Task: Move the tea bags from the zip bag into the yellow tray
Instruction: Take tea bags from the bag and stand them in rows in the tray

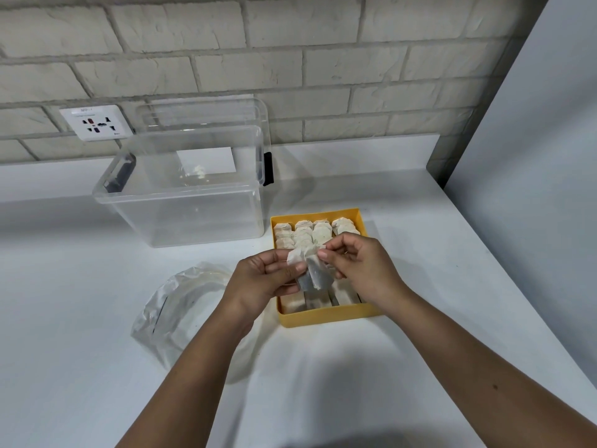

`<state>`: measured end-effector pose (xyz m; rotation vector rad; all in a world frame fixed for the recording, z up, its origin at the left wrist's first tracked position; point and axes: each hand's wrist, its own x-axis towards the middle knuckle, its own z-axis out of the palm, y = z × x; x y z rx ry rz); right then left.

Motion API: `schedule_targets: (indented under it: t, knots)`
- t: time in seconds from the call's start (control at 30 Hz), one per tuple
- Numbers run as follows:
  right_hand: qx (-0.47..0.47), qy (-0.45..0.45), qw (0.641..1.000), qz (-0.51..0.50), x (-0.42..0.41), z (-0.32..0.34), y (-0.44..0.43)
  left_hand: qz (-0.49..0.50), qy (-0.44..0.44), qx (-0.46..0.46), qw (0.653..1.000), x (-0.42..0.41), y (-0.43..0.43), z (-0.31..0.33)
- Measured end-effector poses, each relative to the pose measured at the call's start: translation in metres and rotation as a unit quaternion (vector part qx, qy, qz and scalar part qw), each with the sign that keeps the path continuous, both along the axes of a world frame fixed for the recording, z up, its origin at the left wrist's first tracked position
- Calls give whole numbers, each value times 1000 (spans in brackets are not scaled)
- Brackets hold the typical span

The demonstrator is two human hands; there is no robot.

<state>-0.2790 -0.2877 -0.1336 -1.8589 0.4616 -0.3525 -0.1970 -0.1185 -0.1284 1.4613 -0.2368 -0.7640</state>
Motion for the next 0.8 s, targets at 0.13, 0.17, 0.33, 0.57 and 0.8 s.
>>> schedule_targets:
  t: [0.13, 0.17, 0.33, 0.57, 0.8]
  knots:
    - [-5, -1, 1000, -4, -2, 3, 2, 9, 0, -6, 1000, -3, -2, 3]
    - [-9, -1, 1000, -5, -2, 3, 2, 12, 0, -8, 1000, -4, -2, 3]
    - [-7, 8, 1000, -4, -2, 2, 4, 30, 6, -4, 1000, -6, -3, 3]
    - [-32, 24, 999, -16, -4, 3, 4, 33, 15, 8, 999, -6, -3, 0]
    - [16, 14, 1000, 6, -4, 7, 5, 31, 0, 27, 999, -5, -4, -2]
